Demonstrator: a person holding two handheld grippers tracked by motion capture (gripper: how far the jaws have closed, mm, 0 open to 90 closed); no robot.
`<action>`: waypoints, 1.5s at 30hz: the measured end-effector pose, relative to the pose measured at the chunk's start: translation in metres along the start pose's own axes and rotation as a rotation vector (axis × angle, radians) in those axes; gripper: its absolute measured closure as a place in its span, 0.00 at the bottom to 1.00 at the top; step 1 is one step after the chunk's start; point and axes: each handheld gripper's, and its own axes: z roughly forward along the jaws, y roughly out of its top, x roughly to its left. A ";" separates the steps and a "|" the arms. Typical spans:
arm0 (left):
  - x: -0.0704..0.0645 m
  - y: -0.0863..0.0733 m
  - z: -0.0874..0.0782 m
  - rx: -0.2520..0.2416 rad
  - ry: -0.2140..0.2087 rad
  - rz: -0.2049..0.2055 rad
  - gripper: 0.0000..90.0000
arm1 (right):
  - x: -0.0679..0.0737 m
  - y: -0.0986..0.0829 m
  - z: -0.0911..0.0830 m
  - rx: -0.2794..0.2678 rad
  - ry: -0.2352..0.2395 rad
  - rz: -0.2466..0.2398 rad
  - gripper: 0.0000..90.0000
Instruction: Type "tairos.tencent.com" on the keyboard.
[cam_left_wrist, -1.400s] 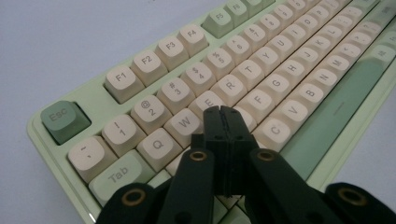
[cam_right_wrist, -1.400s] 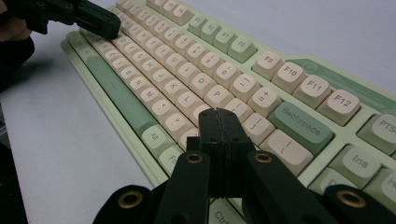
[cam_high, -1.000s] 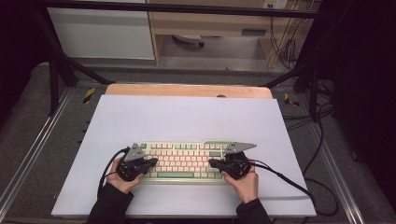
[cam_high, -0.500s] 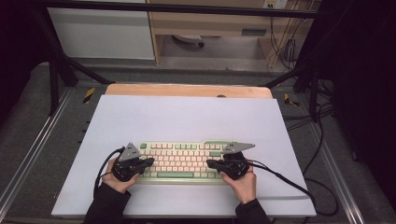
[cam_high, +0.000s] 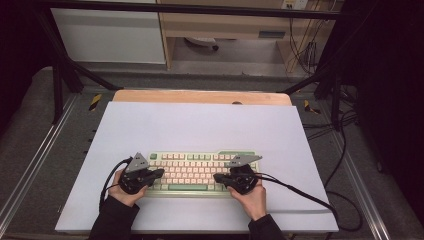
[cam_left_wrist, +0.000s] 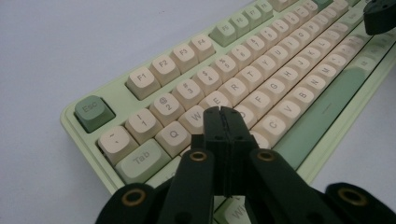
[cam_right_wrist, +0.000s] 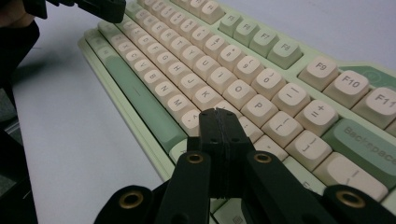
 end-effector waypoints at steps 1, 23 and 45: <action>0.000 0.000 0.000 0.000 -0.001 0.000 1.00 | 0.001 0.000 0.002 0.003 -0.002 0.002 1.00; 0.000 0.000 0.000 0.002 0.001 0.003 1.00 | 0.004 -0.003 0.014 0.018 0.005 -0.004 1.00; -0.001 0.000 0.000 -0.001 0.001 0.007 1.00 | 0.002 0.000 0.006 0.011 -0.009 -0.019 1.00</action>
